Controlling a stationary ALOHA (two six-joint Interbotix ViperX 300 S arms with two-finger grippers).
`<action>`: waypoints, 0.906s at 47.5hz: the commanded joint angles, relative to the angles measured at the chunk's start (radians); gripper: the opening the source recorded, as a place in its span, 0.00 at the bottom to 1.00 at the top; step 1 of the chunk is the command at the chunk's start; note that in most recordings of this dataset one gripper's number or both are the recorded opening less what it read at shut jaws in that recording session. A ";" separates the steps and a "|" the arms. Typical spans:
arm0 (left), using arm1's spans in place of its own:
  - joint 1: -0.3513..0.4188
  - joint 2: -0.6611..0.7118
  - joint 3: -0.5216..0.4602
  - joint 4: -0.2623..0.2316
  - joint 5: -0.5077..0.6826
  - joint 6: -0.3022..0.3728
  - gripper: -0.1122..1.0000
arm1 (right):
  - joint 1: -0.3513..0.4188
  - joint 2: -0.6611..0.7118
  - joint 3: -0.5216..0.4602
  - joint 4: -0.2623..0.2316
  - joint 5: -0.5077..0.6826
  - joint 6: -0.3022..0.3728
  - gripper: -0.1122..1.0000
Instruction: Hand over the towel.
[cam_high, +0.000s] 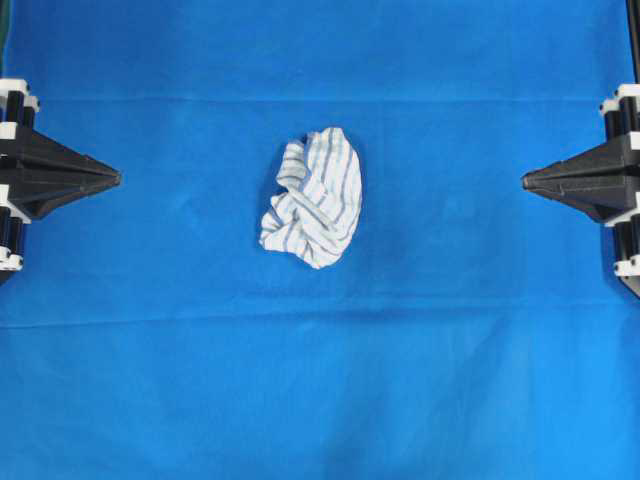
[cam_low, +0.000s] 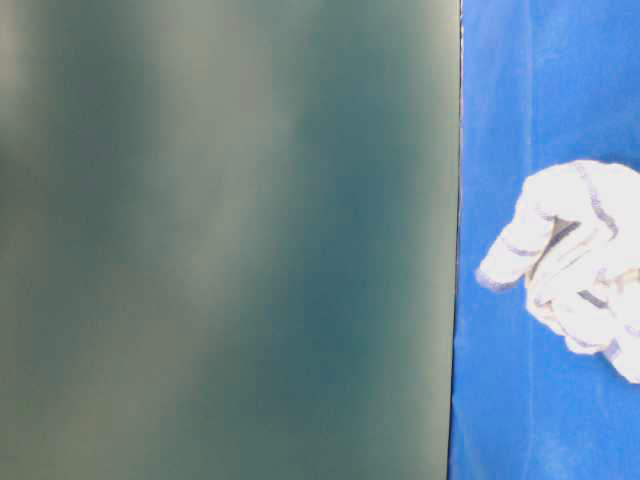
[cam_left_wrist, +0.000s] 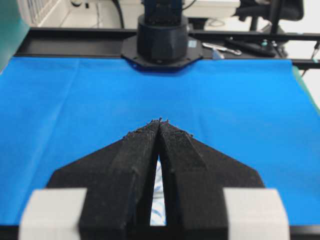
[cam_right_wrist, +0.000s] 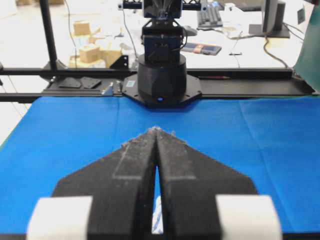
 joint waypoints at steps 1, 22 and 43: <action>-0.006 0.014 -0.023 -0.018 -0.015 -0.003 0.10 | -0.003 0.008 -0.035 0.002 -0.003 0.003 0.10; 0.005 0.272 -0.121 -0.018 -0.114 0.017 0.10 | -0.003 0.008 -0.064 0.002 0.048 0.003 0.10; 0.037 0.684 -0.276 -0.018 0.005 0.017 0.93 | -0.003 0.032 -0.066 0.002 0.051 0.003 0.10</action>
